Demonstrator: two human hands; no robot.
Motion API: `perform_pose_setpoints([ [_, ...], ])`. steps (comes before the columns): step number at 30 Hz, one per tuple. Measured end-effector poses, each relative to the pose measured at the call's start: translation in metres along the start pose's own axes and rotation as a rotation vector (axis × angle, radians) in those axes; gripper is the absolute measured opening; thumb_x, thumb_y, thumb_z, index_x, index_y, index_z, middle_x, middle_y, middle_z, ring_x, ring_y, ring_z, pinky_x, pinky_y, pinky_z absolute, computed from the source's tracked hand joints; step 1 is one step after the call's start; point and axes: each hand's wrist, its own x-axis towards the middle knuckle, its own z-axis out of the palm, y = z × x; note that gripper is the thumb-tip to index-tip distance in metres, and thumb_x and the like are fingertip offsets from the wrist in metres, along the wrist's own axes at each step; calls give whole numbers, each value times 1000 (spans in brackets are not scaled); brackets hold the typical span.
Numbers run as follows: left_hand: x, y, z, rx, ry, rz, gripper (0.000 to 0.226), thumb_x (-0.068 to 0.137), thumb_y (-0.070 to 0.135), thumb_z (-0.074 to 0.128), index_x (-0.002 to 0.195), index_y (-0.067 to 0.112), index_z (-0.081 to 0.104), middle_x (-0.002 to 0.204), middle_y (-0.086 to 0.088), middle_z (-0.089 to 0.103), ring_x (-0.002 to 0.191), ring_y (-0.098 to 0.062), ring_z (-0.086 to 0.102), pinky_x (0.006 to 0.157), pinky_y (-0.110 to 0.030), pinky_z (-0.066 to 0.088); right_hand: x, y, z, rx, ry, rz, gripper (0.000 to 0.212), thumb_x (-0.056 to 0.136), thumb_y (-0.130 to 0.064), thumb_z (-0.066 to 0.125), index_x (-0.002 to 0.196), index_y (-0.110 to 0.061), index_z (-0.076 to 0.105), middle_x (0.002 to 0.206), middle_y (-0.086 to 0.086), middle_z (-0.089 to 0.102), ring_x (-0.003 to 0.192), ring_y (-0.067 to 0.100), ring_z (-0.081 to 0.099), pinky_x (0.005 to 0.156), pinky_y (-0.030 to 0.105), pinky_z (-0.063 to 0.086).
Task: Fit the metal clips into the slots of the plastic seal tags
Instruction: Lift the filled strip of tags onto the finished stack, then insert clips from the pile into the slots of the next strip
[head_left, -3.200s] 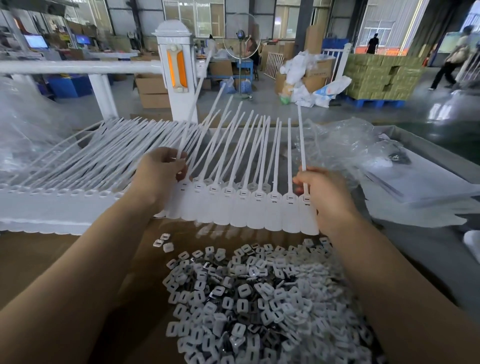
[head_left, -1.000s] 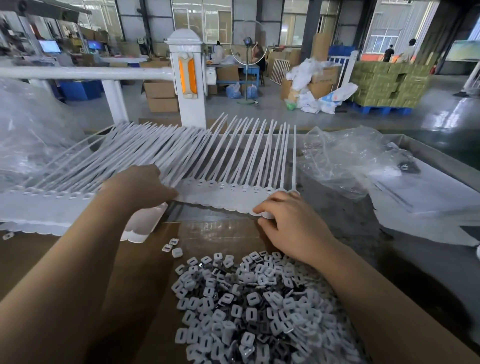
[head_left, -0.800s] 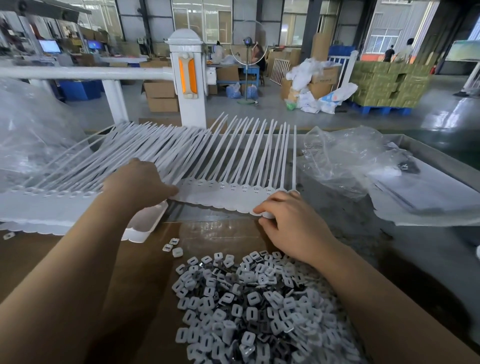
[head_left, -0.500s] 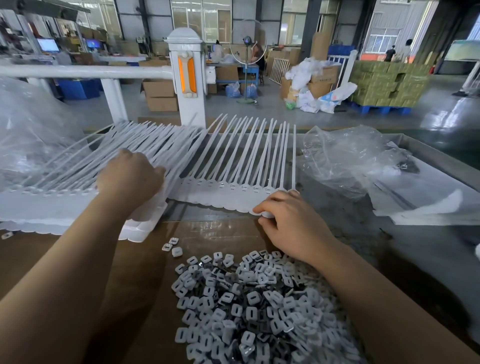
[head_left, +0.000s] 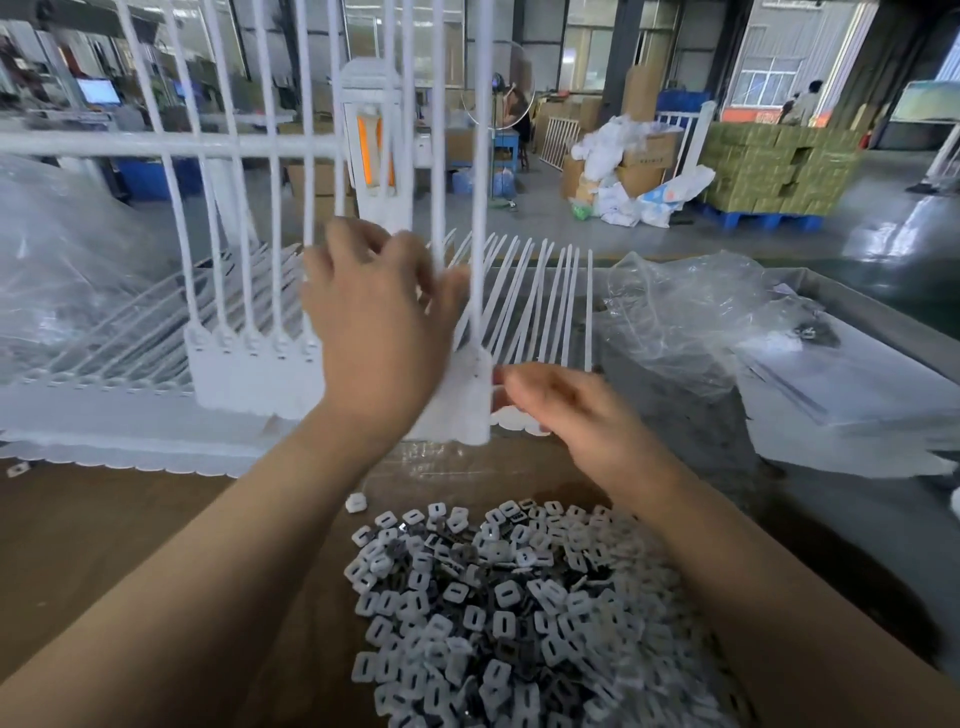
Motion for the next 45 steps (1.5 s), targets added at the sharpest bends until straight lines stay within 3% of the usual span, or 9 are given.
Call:
perform_pose_setpoints([
  [4, -22, 21, 6, -39, -17, 75, 33, 90, 43, 63, 84, 11, 63, 106, -14, 52, 103, -33, 45, 82, -29, 21, 2, -1, 1, 30, 34, -76, 30, 98, -24, 59, 84, -49, 66, 71, -23, 64, 68, -4, 58, 68, 15, 43],
  [8, -24, 24, 7, -176, -127, 183, 27, 93, 36, 61, 98, 10, 65, 110, -16, 52, 102, -33, 47, 90, -35, 32, 8, 3, 3, 268, 250, 74, 23, 100, -13, 55, 99, -27, 73, 98, 4, 74, 96, 25, 68, 94, 51, 50],
  [12, -24, 17, 6, -220, -292, 279, 43, 87, 32, 68, 126, 17, 57, 125, -11, 45, 112, -29, 45, 92, -48, 41, 15, 9, -7, 445, 564, 271, 31, 94, -10, 60, 71, -29, 72, 72, -20, 69, 80, 2, 59, 73, 24, 39],
  [17, -20, 4, 10, -62, -398, 112, 57, 87, 49, 63, 139, 38, 40, 146, -7, 31, 136, -34, 29, 109, -54, 24, 16, 18, -21, 265, 702, 482, 23, 92, -14, 54, 72, -20, 63, 69, 1, 55, 65, 18, 47, 63, 32, 33],
  [21, -6, -31, 12, -5, -883, -3, 68, 83, 69, 55, 142, 55, 25, 160, 1, 14, 147, -34, 16, 115, -58, 13, 18, 31, -33, 49, 723, 542, 15, 92, -10, 49, 79, -12, 57, 74, 6, 54, 68, 24, 49, 62, 34, 41],
  [25, -6, -58, 18, 25, -1292, 80, 93, 63, 84, 50, 146, 60, 14, 165, 7, -7, 152, -30, 1, 119, -61, 4, 16, 39, -34, -283, 596, 658, 11, 91, -12, 48, 87, -8, 57, 70, 6, 54, 59, 21, 50, 51, 28, 35],
  [30, -17, -61, 31, -101, -1429, 75, 102, 60, 74, 60, 151, 49, 20, 165, 6, -9, 150, -31, 10, 119, -57, 19, 4, 31, -27, -1055, 596, 448, 44, 85, -31, 61, 123, -13, 49, 119, 12, 55, 113, 34, 47, 89, 41, 36],
  [37, -17, -64, 33, -216, -1426, 90, 92, 70, 53, 80, 147, 49, 30, 164, 15, 7, 151, -20, -4, 119, -63, 6, 1, 14, -2, -941, -29, -5, 34, 92, -44, 56, 126, -52, 55, 121, -19, 50, 112, 15, 36, 83, 35, 23],
  [45, -17, -51, 32, -230, -1394, 146, 85, 69, 43, 85, 143, 38, 42, 153, 11, 35, 115, -5, 39, 97, -29, 32, 0, 9, 1, -864, 9, -80, 16, 90, -45, 61, 106, -46, 65, 87, -20, 52, 96, 8, 46, 86, 35, 28],
])
